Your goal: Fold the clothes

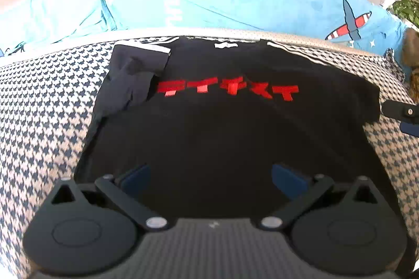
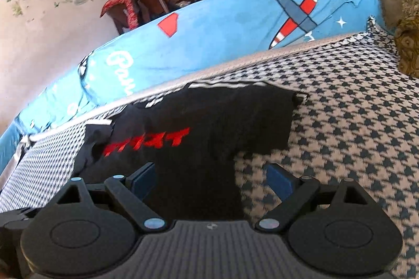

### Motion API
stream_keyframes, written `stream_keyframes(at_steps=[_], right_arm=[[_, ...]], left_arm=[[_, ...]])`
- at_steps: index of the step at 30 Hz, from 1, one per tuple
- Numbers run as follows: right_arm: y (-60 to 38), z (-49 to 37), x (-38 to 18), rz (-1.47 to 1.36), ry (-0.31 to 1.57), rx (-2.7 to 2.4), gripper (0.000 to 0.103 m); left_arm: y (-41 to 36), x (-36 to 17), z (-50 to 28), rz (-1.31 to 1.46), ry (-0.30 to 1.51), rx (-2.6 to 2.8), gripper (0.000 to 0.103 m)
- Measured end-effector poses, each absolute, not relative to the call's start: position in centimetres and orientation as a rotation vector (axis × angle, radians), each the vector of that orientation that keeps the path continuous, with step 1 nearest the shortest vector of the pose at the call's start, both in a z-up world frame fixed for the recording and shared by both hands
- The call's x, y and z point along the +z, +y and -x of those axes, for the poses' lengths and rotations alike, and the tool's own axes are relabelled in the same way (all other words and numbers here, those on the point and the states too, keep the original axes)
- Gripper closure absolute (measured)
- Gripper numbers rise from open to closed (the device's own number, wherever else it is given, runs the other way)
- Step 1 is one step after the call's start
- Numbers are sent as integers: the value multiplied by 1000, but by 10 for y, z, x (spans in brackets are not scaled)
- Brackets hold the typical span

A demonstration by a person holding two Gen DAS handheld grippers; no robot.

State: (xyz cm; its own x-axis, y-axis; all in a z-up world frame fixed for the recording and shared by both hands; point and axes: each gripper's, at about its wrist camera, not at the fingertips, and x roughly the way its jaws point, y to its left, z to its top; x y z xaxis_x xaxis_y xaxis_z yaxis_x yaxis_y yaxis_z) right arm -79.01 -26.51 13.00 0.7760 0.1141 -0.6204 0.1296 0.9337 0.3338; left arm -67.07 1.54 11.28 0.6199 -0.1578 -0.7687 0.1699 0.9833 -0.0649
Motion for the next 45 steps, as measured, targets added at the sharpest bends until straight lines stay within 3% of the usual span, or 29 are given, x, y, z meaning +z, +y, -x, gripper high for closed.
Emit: stream_keyframes(at_steps=[28,35,43,45], right_arm=[[-344,682,82,-512,658,-213,12],[-332,668,75,-417,641,-190,11],[-317,657,74,-352,639,-133,40],[-315,655,74,-337,635,-137,55]], left_arm=[[37,110,617,144,871,-170,0],[40,104,613,170,901,-175,0],[45,98,611,182,917,-152,0],[46,96,609,187,927,-150,0]])
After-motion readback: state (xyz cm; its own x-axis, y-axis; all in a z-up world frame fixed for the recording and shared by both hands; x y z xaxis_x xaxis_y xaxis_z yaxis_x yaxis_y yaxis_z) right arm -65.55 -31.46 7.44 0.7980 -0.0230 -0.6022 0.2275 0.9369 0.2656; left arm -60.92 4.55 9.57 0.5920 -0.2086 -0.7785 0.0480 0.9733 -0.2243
